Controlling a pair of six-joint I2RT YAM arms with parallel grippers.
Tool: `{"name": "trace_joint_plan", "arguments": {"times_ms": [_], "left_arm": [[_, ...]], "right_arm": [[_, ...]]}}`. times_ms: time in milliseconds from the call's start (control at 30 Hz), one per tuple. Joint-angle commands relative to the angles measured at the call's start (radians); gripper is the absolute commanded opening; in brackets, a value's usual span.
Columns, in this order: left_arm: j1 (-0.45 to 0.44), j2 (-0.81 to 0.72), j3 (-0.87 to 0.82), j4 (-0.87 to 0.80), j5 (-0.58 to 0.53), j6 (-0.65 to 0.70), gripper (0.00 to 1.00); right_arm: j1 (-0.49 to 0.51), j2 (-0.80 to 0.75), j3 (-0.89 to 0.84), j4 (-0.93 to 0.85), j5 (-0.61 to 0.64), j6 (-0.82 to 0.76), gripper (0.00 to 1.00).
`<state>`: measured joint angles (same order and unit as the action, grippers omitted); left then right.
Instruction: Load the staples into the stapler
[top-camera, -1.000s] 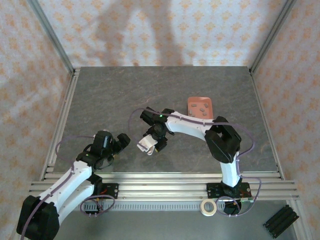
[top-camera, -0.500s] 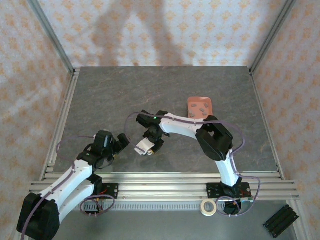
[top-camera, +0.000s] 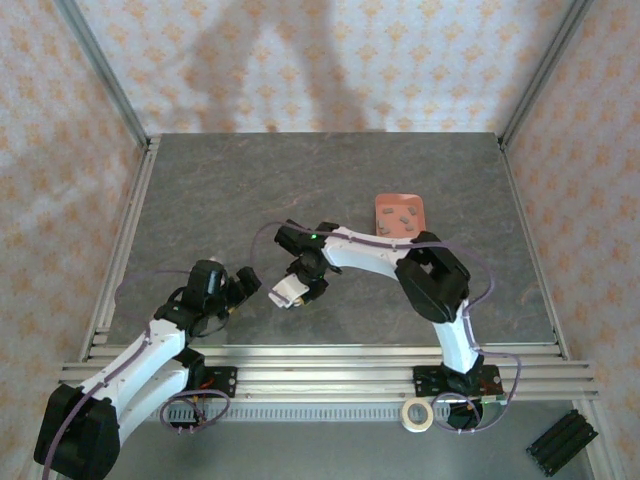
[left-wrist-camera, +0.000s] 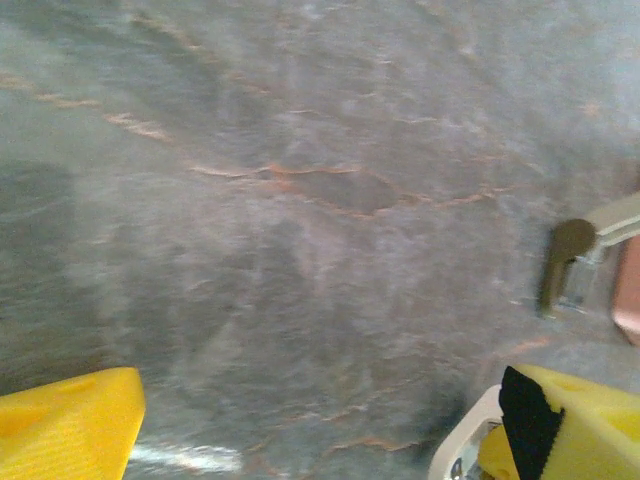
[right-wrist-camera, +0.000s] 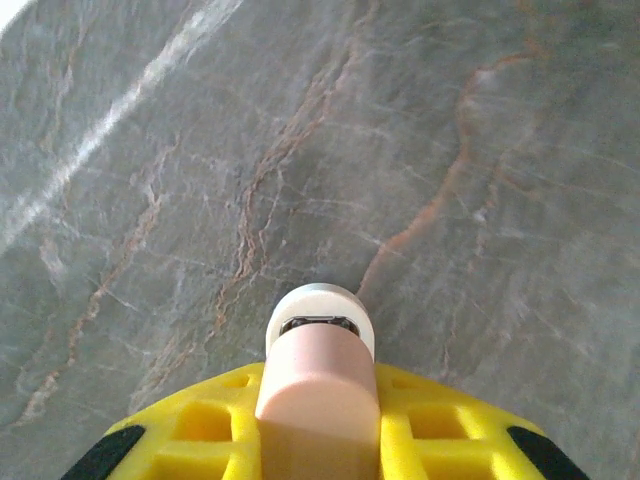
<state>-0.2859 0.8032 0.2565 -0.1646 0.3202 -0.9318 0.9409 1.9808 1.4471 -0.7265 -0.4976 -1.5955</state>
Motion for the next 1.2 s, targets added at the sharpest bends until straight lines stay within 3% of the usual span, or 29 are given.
{"name": "trace_joint_plan", "arguments": {"times_ms": [0,300,533,733,1167], "left_arm": [[0.008,0.006,-0.011,0.175,0.087,0.035,0.91],[-0.035,0.116,-0.027,0.479,0.251,0.083,0.80],[-0.128,0.148,-0.005,0.514,0.265,0.139,0.78],[-0.189,0.156,0.008,0.491,0.249,0.174,0.75],[-0.260,0.260,0.044,0.538,0.240,0.183,0.74]], "right_arm": [[-0.030,-0.170,-0.097,0.090,-0.078,0.170,0.21],[-0.091,-0.470,-0.564,0.624,-0.177,0.706,0.19],[-0.129,-0.580,-0.797,1.017,-0.213,1.038,0.19],[-0.131,-0.592,-0.873,1.191,-0.190,1.165,0.19],[-0.131,-0.631,-0.874,1.203,-0.185,1.177,0.18]]}}
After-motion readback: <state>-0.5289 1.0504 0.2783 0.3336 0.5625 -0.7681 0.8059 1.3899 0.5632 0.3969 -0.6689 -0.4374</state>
